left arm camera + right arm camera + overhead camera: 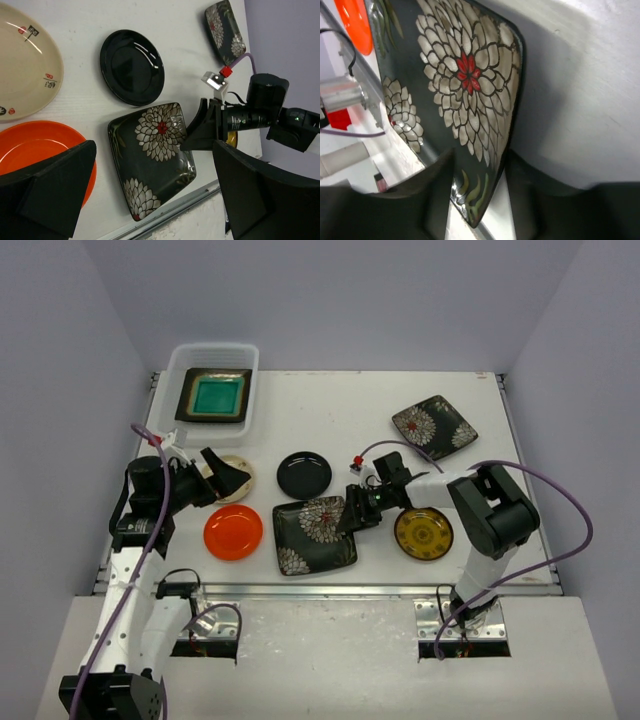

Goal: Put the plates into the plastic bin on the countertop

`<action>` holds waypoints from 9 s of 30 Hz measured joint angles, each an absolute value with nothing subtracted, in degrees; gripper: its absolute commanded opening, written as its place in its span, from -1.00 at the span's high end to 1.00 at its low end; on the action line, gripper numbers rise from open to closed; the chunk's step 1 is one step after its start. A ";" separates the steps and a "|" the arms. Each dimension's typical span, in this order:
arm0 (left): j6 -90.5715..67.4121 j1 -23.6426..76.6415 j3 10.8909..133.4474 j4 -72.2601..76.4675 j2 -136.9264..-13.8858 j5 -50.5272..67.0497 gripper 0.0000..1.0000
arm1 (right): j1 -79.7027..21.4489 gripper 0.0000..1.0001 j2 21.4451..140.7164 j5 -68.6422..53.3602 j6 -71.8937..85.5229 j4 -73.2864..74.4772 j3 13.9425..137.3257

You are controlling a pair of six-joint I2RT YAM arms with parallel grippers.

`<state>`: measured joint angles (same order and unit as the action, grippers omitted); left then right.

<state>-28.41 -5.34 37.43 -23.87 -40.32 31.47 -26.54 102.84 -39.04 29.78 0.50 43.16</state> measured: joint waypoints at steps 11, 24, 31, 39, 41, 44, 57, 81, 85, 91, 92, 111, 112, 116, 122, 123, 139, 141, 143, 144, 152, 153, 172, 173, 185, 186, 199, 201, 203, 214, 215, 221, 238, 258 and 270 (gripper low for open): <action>-24.44 -5.32 36.89 -25.28 -39.86 35.62 -1.00 | -24.02 1.00 104.66 -43.09 38.37 -9.10 37.65; -30.01 6.76 31.21 -15.89 -48.71 38.78 -1.00 | -16.26 1.00 84.94 -46.69 45.60 -10.57 31.66; -32.41 9.65 30.30 -7.57 -55.30 40.33 -0.71 | -16.55 1.00 80.19 -52.45 47.90 -11.00 31.84; -34.27 15.61 30.82 -1.93 -60.84 39.67 0.97 | -16.64 1.00 78.56 -54.09 50.58 -11.92 32.24; -35.04 16.87 31.55 -1.70 -61.70 38.16 1.00 | -16.62 1.00 78.51 -54.09 50.37 -12.12 32.41; -36.32 17.03 33.12 -1.99 -62.84 36.92 1.00 | -16.41 -0.26 78.37 -53.13 49.72 -12.74 32.45; -43.93 2.96 43.20 -10.58 -65.29 21.92 1.00 | -4.82 -0.98 68.75 -49.14 49.67 -6.86 32.21; -73.59 -9.89 78.55 -0.38 -111.24 -12.26 1.00 | -1.83 -0.98 64.64 -49.56 46.52 -2.46 30.12; -74.05 -9.89 83.64 0.00 -116.77 -10.64 1.00 | -1.83 -0.98 64.83 -49.63 46.45 -2.50 29.54; -75.10 -9.82 85.76 -0.53 -120.71 -7.68 0.24 | -1.72 -0.98 65.58 -49.56 46.31 -2.54 29.38; -75.55 -9.82 85.76 -0.68 -120.75 -7.49 0.03 | -1.72 -0.98 65.61 -49.56 46.33 -2.52 29.34; -75.17 -9.75 90.86 -13.58 -118.06 -4.07 -1.00 | -1.64 -0.98 65.25 -41.69 43.36 3.56 29.79; -75.04 -9.76 90.93 -14.20 -118.24 -3.49 -1.00 | -1.63 -0.98 65.24 -41.04 43.17 4.49 30.02; -74.51 -9.85 92.97 -16.88 -120.67 -1.25 -1.00 | -1.63 -0.98 64.88 -40.11 42.72 5.94 30.67; -72.57 -10.16 103.85 -21.89 -127.53 1.28 -1.00 | -1.63 -0.98 62.75 -39.31 42.16 7.29 30.74; -72.21 -10.21 105.29 -22.40 -128.29 1.55 -1.00 | -1.63 -0.98 62.36 -39.13 42.06 7.56 30.74; -67.88 -11.54 92.09 -23.89 -115.58 5.61 -1.00 | -1.54 -0.98 63.05 -25.03 44.87 16.15 36.95; -66.92 -11.79 91.41 -23.52 -112.68 5.68 -1.00 | -1.30 -0.97 63.31 -22.56 45.92 16.83 37.91; -65.59 -12.07 91.27 -23.17 -109.92 5.74 -1.00 | -0.51 -0.98 63.85 -20.66 46.96 17.38 38.51; -64.57 -12.22 90.65 -22.96 -107.92 5.87 -1.00 | 0.49 -0.98 64.48 -19.98 47.54 17.58 38.69; -54.28 -12.86 66.98 -15.70 -71.81 13.91 -1.00 | 10.34 -0.97 75.68 -13.19 52.44 17.60 41.01; -52.99 -12.85 62.68 -14.19 -66.04 15.61 -1.00 | 10.59 -0.97 76.75 -12.17 52.87 16.66 41.06; -26.85 -6.75 40.01 -25.93 -25.93 23.06 -1.00 | 15.51 -0.63 108.67 -9.51 61.77 -10.57 54.69; -26.45 -6.63 40.01 -26.22 -26.11 22.87 -1.00 | 15.93 -0.57 110.09 -10.05 61.96 -10.75 56.11; -25.20 -6.44 39.01 -27.14 -29.28 22.34 -1.00 | 20.20 1.00 119.97 -20.68 62.79 -12.68 62.61; -25.21 -6.44 38.98 -27.15 -29.28 22.36 -1.00 | 20.22 1.00 120.04 -21.22 62.48 -12.81 62.60; -33.28 -0.34 37.16 -11.61 -52.71 33.20 -1.00 | 10.49 1.00 100.56 -24.69 53.99 -8.86 47.21; -34.41 3.68 38.05 -9.57 -58.07 33.59 -1.00 | 6.78 1.00 99.90 -26.52 49.96 -1.58 51.24; -34.72 6.01 40.51 -7.38 -62.79 33.97 -0.97 | 3.56 1.00 100.06 -28.50 45.09 6.06 58.02; -32.68 8.11 53.25 1.94 -75.34 41.57 -0.55 | -11.29 1.00 96.92 -43.68 34.21 17.96 69.73; -32.53 8.41 53.23 1.96 -75.70 41.78 -0.36 | -11.79 1.00 96.92 -44.85 34.46 18.02 69.58; -30.57 9.18 52.94 1.79 -77.06 40.88 0.03 | -12.69 1.00 96.92 -47.58 35.74 17.71 69.32; -26.06 11.60 52.34 -6.93 -76.73 34.79 0.40 | -14.18 1.00 96.92 -47.48 36.06 19.24 70.87; -34.36 11.28 52.38 -6.68 -77.17 32.35 1.00 | -12.46 -0.98 92.42 -50.52 38.37 12.43 66.17; -55.61 -6.59 53.82 -3.60 -77.06 22.58 1.00 | -4.87 -0.98 80.74 -43.88 39.61 11.17 49.44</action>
